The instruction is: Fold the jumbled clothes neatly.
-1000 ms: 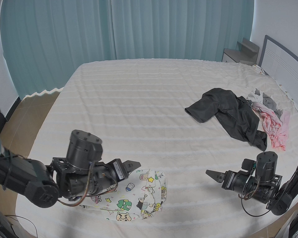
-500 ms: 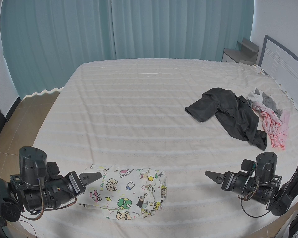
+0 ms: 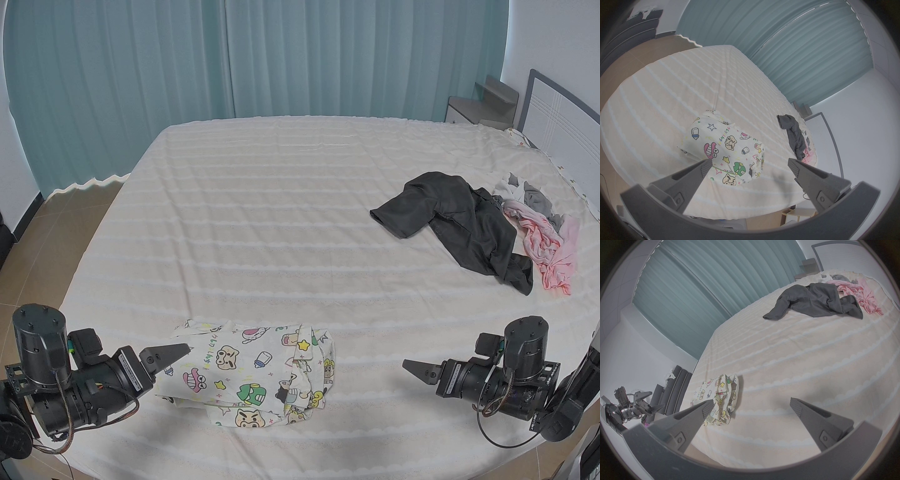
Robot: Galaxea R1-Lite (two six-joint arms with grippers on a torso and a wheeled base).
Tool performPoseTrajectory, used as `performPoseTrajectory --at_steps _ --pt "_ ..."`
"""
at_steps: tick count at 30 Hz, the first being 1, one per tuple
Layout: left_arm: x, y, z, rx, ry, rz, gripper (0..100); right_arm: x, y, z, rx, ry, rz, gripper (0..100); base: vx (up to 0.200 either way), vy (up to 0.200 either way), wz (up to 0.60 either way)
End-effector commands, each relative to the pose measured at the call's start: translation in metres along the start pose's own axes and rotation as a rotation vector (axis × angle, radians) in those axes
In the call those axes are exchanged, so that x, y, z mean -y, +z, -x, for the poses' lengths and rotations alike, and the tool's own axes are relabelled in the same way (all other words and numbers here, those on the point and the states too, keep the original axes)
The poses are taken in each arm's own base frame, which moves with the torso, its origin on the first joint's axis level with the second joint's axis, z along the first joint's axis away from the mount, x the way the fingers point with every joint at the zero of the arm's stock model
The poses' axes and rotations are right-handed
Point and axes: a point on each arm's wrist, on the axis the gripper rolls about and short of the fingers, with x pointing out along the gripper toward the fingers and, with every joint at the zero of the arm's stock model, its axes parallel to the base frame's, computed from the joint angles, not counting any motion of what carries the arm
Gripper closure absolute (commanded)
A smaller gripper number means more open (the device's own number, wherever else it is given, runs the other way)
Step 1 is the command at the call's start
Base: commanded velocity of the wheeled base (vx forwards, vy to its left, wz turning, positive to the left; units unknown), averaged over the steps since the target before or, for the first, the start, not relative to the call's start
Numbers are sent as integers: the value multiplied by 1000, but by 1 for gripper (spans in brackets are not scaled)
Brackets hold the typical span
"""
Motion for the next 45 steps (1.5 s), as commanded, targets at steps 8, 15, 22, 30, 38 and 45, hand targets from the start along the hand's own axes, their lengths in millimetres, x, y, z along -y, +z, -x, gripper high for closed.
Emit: performPoseTrajectory --at_steps 8,15,22,30,38,45 --pt "-8 4 6 20 -56 23 0 -12 -9 -4 -40 49 9 0 0 200 0" --pt "-10 6 5 18 -57 32 0 -39 -2 -14 -7 153 22 0 0 200 0" --pt "-10 6 5 16 -54 34 0 -63 -20 -36 -69 209 66 0 0 200 0" --pt "-10 6 4 14 -50 35 0 -66 -39 -53 -142 212 89 0 0 125 0" --pt "-10 6 4 14 -50 35 0 -60 -43 -58 -161 186 88 0 0 0 0" --pt "-10 6 4 13 -51 33 0 -51 -39 -60 -154 153 73 0 0 0 0"
